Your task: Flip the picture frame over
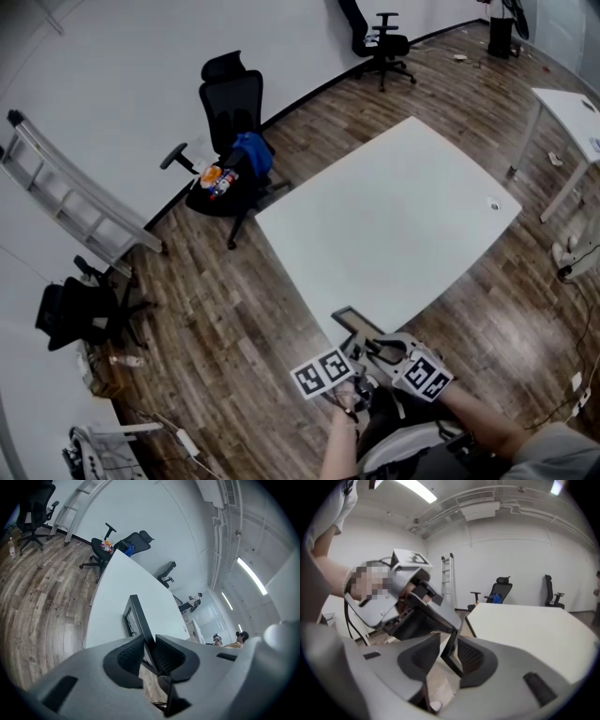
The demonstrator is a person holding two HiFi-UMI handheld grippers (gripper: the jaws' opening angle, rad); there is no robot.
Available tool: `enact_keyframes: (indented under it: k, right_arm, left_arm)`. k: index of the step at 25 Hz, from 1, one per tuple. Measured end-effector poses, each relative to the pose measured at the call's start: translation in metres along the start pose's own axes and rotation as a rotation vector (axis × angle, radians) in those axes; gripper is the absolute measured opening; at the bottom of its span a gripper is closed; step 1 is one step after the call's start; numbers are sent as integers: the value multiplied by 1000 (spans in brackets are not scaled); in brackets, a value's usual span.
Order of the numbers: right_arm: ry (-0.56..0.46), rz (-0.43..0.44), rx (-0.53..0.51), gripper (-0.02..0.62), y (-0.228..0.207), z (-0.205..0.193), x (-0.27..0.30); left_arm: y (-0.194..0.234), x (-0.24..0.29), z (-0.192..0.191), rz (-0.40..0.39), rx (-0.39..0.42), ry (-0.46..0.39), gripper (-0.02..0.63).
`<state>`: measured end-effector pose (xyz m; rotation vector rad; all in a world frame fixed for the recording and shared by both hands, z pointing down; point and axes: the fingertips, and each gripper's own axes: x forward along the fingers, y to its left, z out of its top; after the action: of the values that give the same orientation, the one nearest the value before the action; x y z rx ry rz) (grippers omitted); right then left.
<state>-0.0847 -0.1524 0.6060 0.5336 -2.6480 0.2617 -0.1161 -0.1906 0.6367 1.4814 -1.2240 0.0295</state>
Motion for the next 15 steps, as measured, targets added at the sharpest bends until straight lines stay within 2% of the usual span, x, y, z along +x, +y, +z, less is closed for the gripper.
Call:
enact_keyframes:
  k: [3,5,7,10,15]
  right_arm:
    - [-161,-27,128,117,-15,20,-23]
    - [-175,-97,207,117,-39,16,-30]
    - [-81,-131,191,117,-58,-4,-24]
    - [81,-103,124,117,-69,-34,-4]
    - [190,-44,176,117,-74,-57,27]
  left_arm:
    - [2,-1,0,2,5,1,77]
    - [4,-3,0,10,13,0,77]
    - [7,-4,0,11,14,-1,77]
    - [11,-5,-1,9,9,-2,77]
    - [14,-7,-2,16,22,-2,77]
